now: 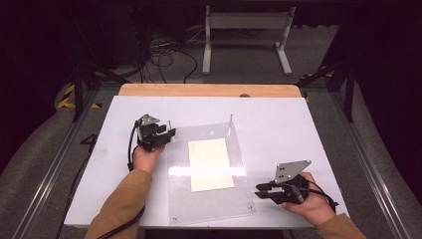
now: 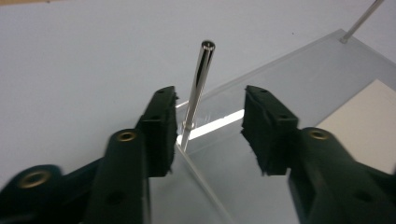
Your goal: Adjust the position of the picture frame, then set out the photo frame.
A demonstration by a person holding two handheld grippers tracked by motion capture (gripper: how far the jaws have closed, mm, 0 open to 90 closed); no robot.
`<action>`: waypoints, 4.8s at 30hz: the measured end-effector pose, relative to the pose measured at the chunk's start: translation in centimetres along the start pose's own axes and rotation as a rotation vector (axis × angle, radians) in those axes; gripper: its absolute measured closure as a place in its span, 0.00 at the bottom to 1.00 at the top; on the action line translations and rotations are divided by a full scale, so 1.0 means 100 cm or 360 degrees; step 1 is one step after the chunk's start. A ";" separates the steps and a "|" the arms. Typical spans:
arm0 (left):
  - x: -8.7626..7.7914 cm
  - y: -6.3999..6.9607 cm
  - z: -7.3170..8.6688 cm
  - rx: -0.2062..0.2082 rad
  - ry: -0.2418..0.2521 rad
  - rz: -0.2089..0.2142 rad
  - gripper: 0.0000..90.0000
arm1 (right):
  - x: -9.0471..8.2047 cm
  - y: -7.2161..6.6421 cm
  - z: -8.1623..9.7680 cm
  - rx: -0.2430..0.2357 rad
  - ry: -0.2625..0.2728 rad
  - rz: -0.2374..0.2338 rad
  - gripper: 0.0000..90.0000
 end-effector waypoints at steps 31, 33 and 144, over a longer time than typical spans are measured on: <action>0.043 0.021 -0.016 0.0122 -0.0046 0.0034 0.91 | -0.026 0.004 0.015 0.0095 0.0123 0.0082 0.80; 0.038 0.019 -0.015 0.0053 -0.0051 0.0068 0.81 | -0.028 0.007 0.013 0.0107 0.0160 0.0137 0.80; -0.139 0.046 0.041 0.0211 0.0125 0.0432 0.41 | 0.097 0.217 -0.048 0.0712 0.0589 0.0975 0.96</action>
Point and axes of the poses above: each handheld gripper's, and its own axes: x roughly forward along the jaws, z roughly out of its underside, y roughly to its right, the point moved 5 cm from there along x, roughly forward along the jaws, and after that the axes turned 13 degrees about y, right-handed, at the moved point
